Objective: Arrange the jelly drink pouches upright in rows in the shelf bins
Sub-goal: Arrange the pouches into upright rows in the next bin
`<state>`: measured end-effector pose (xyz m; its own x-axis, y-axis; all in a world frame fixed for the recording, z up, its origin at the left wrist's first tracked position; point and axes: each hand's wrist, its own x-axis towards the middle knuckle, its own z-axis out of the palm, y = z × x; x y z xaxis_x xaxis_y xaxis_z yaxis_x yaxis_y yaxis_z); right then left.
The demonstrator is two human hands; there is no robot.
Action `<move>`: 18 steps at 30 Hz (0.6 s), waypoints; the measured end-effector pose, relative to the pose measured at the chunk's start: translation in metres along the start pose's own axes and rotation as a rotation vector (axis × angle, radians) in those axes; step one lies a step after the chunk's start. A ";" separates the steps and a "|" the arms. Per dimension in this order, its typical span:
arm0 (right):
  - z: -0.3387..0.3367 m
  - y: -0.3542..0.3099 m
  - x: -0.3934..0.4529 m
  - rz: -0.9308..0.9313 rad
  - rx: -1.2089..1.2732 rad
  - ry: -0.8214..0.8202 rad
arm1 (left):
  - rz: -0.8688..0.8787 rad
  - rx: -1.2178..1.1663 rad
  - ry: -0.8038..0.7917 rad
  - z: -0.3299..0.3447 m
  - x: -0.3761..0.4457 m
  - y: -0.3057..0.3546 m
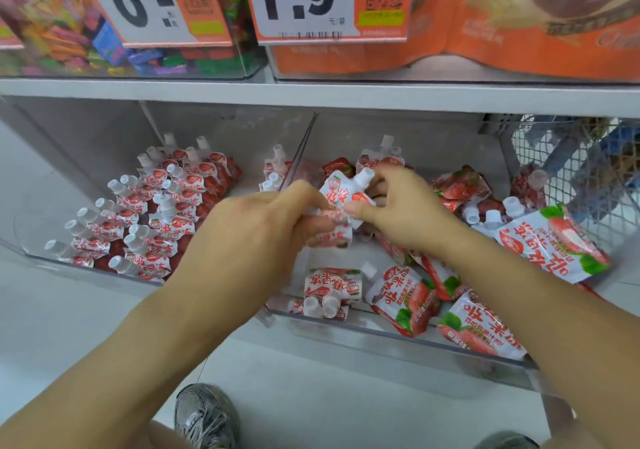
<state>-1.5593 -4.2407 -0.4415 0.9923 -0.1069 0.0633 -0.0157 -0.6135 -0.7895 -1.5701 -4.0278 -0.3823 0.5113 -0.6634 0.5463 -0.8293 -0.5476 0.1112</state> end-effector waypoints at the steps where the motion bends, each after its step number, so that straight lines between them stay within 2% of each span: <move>1: -0.003 0.001 0.002 0.027 0.054 0.020 | 0.015 0.006 -0.004 0.002 0.001 0.000; 5: -0.005 0.002 0.002 0.071 0.174 0.028 | 0.131 0.100 -0.216 0.029 -0.006 -0.001; 8: 0.000 -0.001 -0.002 0.012 0.102 -0.034 | 0.159 0.258 -0.328 0.048 -0.012 -0.005; 11: 0.007 -0.002 -0.007 -0.050 0.022 -0.155 | 0.126 0.299 -0.379 0.054 -0.009 -0.006; 14: 0.013 -0.004 -0.010 -0.094 -0.056 -0.195 | 0.080 0.216 -0.393 0.041 0.000 0.002; 18: 0.013 -0.003 -0.010 -0.128 -0.174 -0.301 | -0.044 -0.112 -0.564 0.019 0.002 0.010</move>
<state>-1.5671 -4.2275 -0.4474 0.9789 0.1986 -0.0476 0.1162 -0.7333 -0.6699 -1.5730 -4.0435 -0.3958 0.5615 -0.8274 0.0157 -0.8077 -0.5438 0.2276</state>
